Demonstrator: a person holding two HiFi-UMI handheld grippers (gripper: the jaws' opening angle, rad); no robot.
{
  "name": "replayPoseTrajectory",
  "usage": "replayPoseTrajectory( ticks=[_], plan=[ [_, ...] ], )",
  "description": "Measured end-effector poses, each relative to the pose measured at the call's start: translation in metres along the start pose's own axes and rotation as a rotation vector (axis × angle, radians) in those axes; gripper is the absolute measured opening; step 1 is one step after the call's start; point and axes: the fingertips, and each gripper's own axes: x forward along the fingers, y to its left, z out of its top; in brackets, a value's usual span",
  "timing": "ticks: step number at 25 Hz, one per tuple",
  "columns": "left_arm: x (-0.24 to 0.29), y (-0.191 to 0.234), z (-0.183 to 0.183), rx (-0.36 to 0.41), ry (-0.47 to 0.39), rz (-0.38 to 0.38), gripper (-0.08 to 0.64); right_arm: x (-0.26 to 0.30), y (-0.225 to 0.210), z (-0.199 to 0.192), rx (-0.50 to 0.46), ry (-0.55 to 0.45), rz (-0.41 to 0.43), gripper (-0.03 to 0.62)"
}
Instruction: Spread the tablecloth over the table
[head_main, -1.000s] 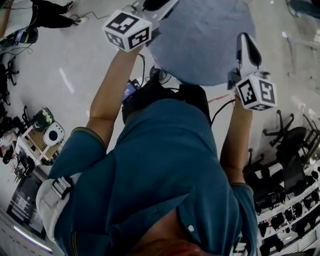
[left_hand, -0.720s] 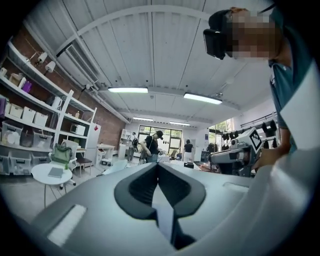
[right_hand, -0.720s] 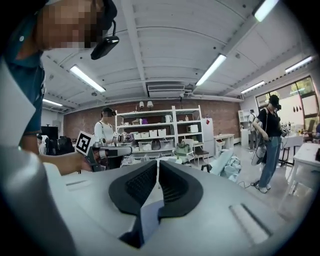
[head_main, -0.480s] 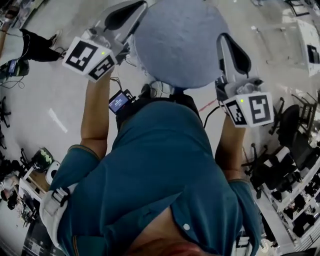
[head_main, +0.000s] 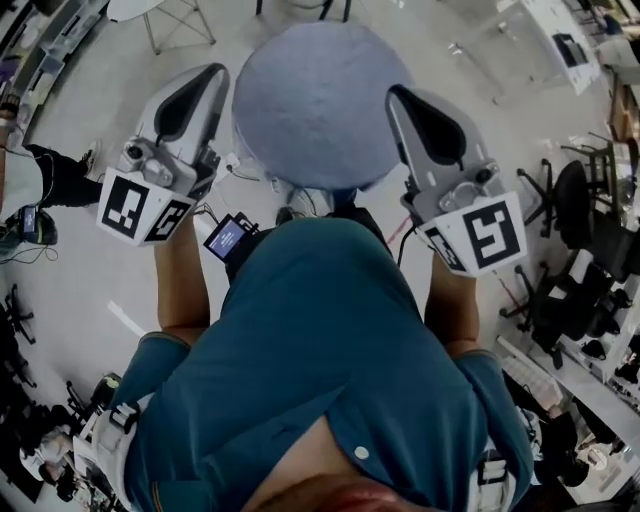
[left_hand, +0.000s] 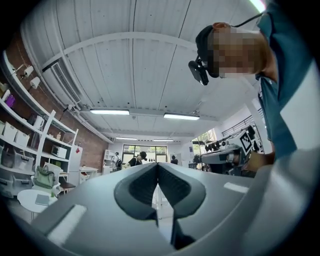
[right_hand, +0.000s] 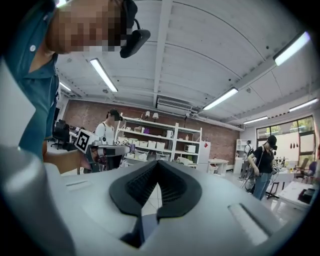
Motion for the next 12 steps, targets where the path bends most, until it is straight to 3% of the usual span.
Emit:
replayPoseTrajectory(
  ticks=[5, 12],
  plan=[
    [-0.007, 0.0, -0.009, -0.024, 0.01, -0.027, 0.0, -0.005, 0.006, -0.005, 0.007, 0.012, -0.026, 0.009],
    [0.041, -0.05, -0.041, -0.034, 0.027, -0.053, 0.0, -0.061, -0.045, -0.041, 0.034, 0.024, -0.067, 0.009]
  ],
)
